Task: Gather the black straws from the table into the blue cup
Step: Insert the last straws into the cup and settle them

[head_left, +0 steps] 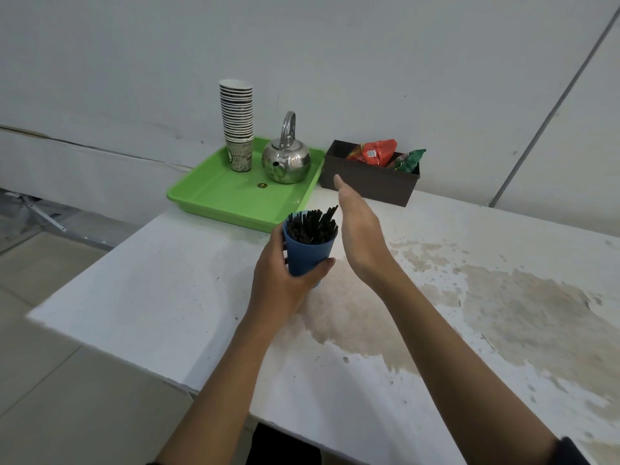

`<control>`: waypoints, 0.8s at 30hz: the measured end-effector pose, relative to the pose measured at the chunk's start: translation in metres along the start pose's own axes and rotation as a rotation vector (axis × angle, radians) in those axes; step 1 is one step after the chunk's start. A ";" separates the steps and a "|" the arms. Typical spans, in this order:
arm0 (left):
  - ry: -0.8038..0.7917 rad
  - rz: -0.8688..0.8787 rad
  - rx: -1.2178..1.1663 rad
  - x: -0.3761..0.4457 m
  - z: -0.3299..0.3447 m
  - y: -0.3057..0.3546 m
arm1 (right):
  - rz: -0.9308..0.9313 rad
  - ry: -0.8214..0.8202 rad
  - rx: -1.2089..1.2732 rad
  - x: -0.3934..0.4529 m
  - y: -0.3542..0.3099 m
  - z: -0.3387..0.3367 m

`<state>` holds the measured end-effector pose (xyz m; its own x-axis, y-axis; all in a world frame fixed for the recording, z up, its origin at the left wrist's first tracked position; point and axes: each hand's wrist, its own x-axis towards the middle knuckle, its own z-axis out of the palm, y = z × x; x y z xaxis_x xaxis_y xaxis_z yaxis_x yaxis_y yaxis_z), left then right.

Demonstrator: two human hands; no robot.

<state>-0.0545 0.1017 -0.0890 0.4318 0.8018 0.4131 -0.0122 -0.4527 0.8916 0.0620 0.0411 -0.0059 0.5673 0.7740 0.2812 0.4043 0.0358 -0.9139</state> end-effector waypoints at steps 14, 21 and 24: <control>-0.018 -0.014 -0.012 -0.001 0.000 -0.004 | -0.346 -0.302 -0.752 -0.006 0.006 -0.003; -0.010 -0.038 0.004 -0.002 0.000 -0.003 | -0.278 -0.269 -0.538 -0.009 0.010 -0.007; 0.021 -0.029 0.069 -0.003 0.000 -0.001 | -0.234 -0.169 -0.420 -0.011 0.020 -0.016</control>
<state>-0.0559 0.1002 -0.0910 0.4121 0.8225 0.3919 0.0622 -0.4545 0.8886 0.0756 0.0235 -0.0230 0.3175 0.8683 0.3810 0.7798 -0.0105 -0.6259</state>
